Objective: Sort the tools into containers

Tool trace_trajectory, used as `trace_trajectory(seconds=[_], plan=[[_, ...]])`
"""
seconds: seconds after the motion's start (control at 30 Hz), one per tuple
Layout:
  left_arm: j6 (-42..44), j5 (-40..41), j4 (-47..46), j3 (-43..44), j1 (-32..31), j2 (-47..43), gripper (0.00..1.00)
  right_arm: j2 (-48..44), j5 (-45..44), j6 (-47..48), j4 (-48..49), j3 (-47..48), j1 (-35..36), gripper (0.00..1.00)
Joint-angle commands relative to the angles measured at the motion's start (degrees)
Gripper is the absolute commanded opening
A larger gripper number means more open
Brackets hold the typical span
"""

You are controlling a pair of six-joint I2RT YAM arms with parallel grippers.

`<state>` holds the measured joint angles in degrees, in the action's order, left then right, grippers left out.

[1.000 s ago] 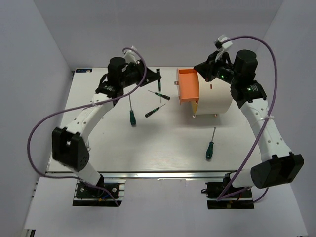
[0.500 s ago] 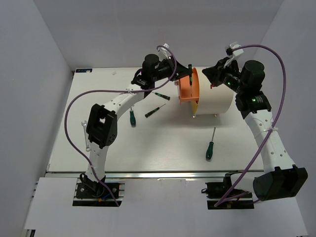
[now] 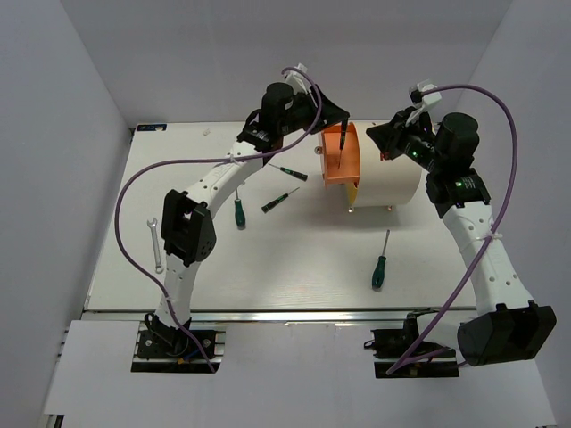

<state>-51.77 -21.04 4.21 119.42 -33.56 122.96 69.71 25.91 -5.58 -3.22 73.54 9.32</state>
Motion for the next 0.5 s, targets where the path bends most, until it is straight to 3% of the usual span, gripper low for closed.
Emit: trace_trajectory(seconds=[0.0,0.13,0.2,0.23,0.27,0.33,0.4,0.43,0.47], plan=[[1.76,1.61,3.87,4.07,-0.80,1.14,0.54,-1.77,0.72,-0.22,2.61,-0.41,-0.36,0.00],[3.07,2.75,5.63,5.30,-0.80,1.23,0.51,-1.95,1.16,-0.04,2.61,-0.76,-0.27,0.00],[3.95,3.45,6.34,5.48,-0.80,0.19,0.40,-1.69,3.16,1.18,2.52,-0.68,-0.27,0.00],[5.35,4.24,6.77,5.74,-0.72,-0.34,0.27,-1.51,5.01,2.23,2.52,-0.50,-0.27,0.01],[6.14,6.08,7.56,6.09,-0.45,-0.96,0.22,-1.34,7.29,5.29,2.35,0.11,-0.36,0.04],[7.99,7.93,8.36,6.88,1.12,-3.50,0.13,0.07,20.00,11.01,0.78,0.81,-0.18,0.25],[9.22,11.44,10.28,6.36,2.70,-6.31,0.12,3.13,29.76,22.81,-2.91,3.53,1.22,0.40],[10.36,12.59,10.90,3.83,4.89,-10.33,0.12,4.63,30.25,28.29,-6.41,5.28,2.79,0.43],[10.63,13.90,11.52,1.37,6.30,-12.89,0.18,8.47,30.16,34.61,-16.19,10.69,6.64,0.46]])
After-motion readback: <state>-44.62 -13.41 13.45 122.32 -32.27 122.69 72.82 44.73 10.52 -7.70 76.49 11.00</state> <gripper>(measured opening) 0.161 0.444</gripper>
